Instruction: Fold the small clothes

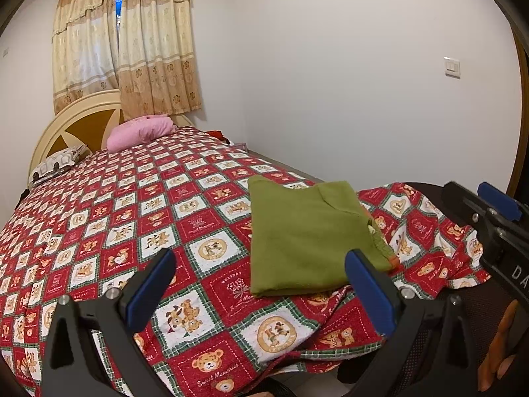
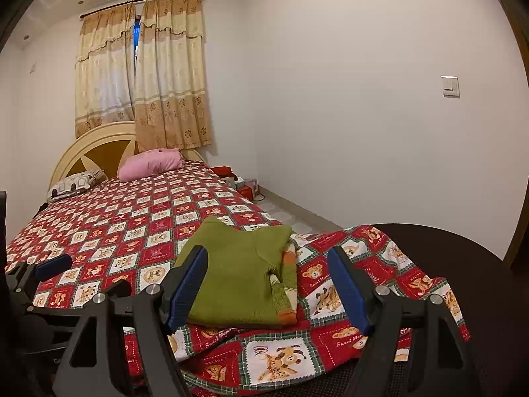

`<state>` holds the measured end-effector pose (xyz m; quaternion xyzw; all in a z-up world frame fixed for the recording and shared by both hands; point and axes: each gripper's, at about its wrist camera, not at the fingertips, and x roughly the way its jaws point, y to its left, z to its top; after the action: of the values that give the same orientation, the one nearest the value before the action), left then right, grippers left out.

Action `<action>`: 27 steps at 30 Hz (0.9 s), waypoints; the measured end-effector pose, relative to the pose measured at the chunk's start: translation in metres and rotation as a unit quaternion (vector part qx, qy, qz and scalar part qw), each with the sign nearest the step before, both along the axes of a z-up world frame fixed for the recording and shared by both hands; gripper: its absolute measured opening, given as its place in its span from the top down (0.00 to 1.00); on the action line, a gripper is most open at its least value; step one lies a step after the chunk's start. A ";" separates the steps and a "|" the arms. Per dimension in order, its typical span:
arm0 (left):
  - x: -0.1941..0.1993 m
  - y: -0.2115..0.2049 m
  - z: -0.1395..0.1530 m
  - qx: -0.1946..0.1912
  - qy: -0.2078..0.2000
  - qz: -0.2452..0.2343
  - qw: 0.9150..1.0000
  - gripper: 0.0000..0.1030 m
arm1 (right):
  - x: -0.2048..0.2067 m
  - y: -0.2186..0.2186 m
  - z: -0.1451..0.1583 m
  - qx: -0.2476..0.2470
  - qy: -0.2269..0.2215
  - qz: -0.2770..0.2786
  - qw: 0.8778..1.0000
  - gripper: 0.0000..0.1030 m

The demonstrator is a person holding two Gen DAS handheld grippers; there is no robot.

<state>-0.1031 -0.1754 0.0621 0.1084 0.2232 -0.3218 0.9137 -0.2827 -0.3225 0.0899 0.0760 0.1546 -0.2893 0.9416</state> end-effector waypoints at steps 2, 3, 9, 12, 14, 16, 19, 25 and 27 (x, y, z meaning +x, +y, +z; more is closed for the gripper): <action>0.000 0.000 0.000 0.001 0.000 0.000 1.000 0.00 | 0.000 0.000 0.000 0.000 0.000 0.000 1.000 0.27; 0.000 0.000 0.000 0.000 0.000 0.000 1.000 0.00 | 0.000 0.000 0.000 0.001 0.000 0.000 1.000 0.27; 0.000 0.000 0.000 0.000 0.001 -0.001 1.000 0.00 | -0.002 0.002 0.000 0.002 -0.002 -0.002 1.000 0.27; 0.000 0.000 0.000 0.000 0.000 -0.001 1.000 0.00 | -0.002 0.003 0.000 0.004 -0.002 -0.003 1.000 0.27; 0.000 0.000 0.000 0.001 0.000 -0.001 1.000 0.00 | -0.002 0.003 0.000 0.004 -0.003 -0.003 1.000 0.27; 0.000 -0.001 0.000 0.001 -0.001 0.000 1.000 0.00 | -0.002 0.002 0.001 0.003 -0.003 -0.003 1.000 0.27; 0.000 -0.001 0.000 0.002 0.000 -0.001 1.000 0.00 | -0.002 0.002 0.000 0.003 -0.003 -0.003 1.000 0.27; -0.001 0.000 0.000 0.001 0.001 -0.001 1.000 0.00 | -0.003 0.002 0.001 0.004 -0.003 -0.003 1.000 0.27; 0.000 0.000 0.000 0.001 0.001 -0.001 1.000 0.00 | -0.003 0.003 0.001 0.004 -0.004 -0.004 1.000 0.27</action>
<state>-0.1036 -0.1754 0.0619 0.1093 0.2243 -0.3230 0.9129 -0.2854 -0.3200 0.0906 0.0810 0.1518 -0.2919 0.9408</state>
